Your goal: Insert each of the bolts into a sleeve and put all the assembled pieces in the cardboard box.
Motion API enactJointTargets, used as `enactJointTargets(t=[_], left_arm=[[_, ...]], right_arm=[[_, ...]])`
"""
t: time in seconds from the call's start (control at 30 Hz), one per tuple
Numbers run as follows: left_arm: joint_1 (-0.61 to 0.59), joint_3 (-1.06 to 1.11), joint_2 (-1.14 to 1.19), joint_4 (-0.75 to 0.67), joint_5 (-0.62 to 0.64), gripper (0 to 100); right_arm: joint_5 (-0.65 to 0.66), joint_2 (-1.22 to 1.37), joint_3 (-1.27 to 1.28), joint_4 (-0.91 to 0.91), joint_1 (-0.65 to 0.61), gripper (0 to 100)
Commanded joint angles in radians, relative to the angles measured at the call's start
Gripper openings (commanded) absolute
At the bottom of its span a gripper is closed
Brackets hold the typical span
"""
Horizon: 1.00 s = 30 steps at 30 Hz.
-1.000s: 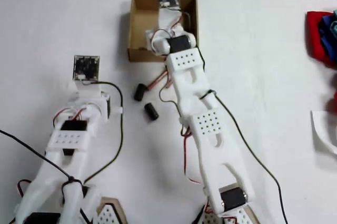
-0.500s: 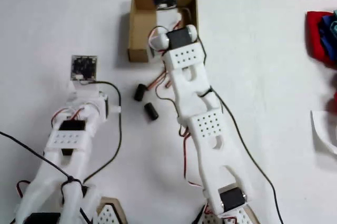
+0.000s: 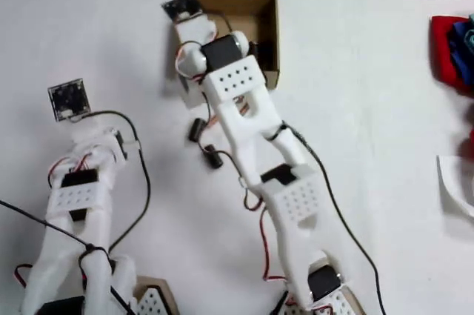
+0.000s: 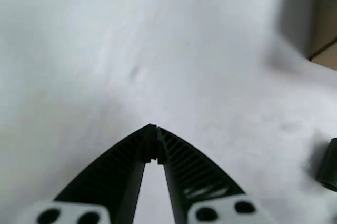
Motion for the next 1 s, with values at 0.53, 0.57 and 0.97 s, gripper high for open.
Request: enactJointTargets(t=[0.53,0.57,0.97], left_arm=[[-0.037,-0.047,-0.003,-0.015,0.009,17],[-0.037,-0.047,-0.003,-0.015,0.009,17],[-0.032,-0.047,-0.003,-0.017,0.009,17]], right_arm=[[0.152,-0.074,0.566,-0.177,-0.145,29.1],[0.15,-0.056,0.566,-0.186,-0.147,29.1],[0.028,0.073,0.508,-0.191,-0.036,21.1]])
